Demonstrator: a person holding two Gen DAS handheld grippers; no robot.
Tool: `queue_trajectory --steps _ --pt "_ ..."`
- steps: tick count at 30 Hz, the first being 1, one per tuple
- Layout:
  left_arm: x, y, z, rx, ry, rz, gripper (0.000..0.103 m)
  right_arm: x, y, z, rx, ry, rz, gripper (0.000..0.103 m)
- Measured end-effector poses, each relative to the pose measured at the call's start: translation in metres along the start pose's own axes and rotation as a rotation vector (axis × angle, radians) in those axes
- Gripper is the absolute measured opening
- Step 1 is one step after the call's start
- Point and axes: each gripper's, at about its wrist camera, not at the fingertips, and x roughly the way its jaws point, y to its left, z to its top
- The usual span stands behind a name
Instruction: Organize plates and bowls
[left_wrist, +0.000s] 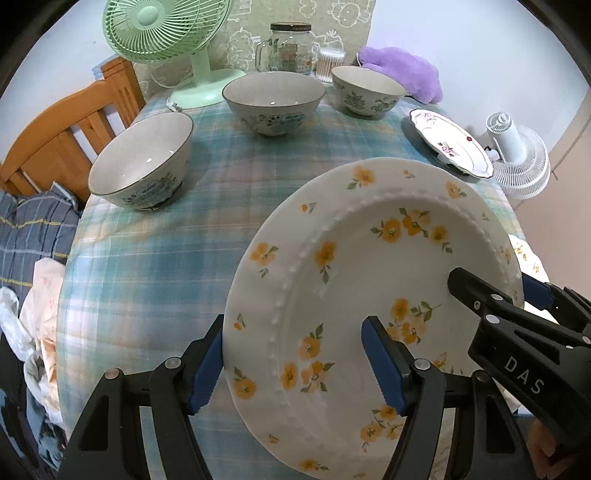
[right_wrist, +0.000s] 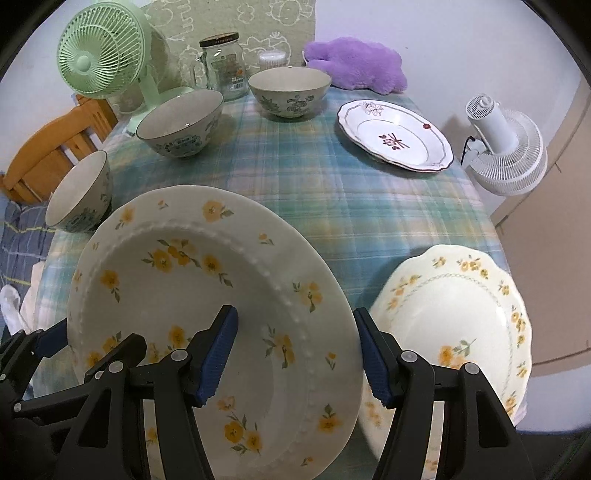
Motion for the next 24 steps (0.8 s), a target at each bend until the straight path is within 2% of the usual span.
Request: queue_trajectory --steps 10,24 --pt "-0.003 -0.047 -0.001 -0.021 -0.006 -0.001 0.072 -0.010 -0.048 0.000 -0.021 -0.001 0.006 0.066" --pt "-0.001 -0.121 -0.001 0.039 -0.018 -0.046 0.072 -0.023 -0.124 -0.008 0.035 -0.015 -0.039 0.066"
